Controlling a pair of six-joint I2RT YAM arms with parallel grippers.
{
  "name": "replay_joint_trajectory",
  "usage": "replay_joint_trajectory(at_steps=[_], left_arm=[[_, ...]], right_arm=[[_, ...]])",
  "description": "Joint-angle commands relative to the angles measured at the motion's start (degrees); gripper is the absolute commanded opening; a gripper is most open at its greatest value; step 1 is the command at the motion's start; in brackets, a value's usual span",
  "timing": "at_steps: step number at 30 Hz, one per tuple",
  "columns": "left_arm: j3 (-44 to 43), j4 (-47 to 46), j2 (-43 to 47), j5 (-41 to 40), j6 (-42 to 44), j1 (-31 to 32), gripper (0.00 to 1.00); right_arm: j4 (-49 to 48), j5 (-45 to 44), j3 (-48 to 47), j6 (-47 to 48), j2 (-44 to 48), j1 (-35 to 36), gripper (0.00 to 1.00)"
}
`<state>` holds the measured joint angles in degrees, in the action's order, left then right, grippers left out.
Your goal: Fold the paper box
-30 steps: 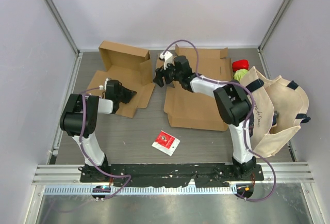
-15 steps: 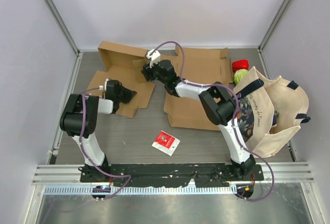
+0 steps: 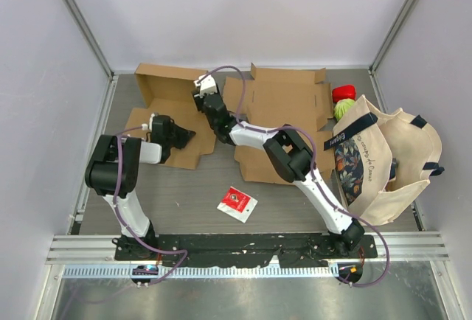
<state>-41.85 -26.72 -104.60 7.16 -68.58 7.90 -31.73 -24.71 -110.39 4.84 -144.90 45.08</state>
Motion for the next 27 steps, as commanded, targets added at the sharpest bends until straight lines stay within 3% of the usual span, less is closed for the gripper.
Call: replay_joint_trajectory(at_steps=[1,6,8,9,11,16,21,25,27], left_arm=[[2.9,11.1,-0.5,0.2,2.1,0.8,0.00],[3.5,11.3,1.6,-1.2,2.3,1.7,0.00],[4.0,11.7,5.0,-2.8,2.9,1.9,0.00],[5.4,11.6,6.8,-3.5,3.1,1.9,0.00],[7.7,12.6,14.5,-6.7,4.8,1.9,0.01],[8.4,20.2,34.2,-13.6,10.6,1.9,0.18],[1.2,35.1,50.2,-16.6,20.2,1.7,0.37],[0.3,45.6,59.7,-27.2,23.0,1.6,0.61],[-0.1,46.9,60.8,-29.0,24.7,1.6,0.68]], right_arm=[[-4.8,-8.1,-4.7,1.2,-0.6,0.1,0.46],[-5.4,-11.3,-8.5,1.9,-3.7,0.3,0.23],[-4.5,-11.0,-10.1,2.0,-5.0,0.2,0.18],[-4.7,-9.1,-9.9,1.9,-4.6,0.0,0.10],[-6.8,-5.1,-4.9,0.4,-1.3,-0.3,0.01],[-8.3,7.1,6.0,-4.7,5.6,-3.4,0.01],[-7.0,15.6,9.8,-12.7,8.8,-6.5,0.01],[-5.0,20.1,10.0,-17.4,10.7,-8.0,0.01],[-3.7,22.2,8.8,-19.2,10.9,-8.6,0.01]])
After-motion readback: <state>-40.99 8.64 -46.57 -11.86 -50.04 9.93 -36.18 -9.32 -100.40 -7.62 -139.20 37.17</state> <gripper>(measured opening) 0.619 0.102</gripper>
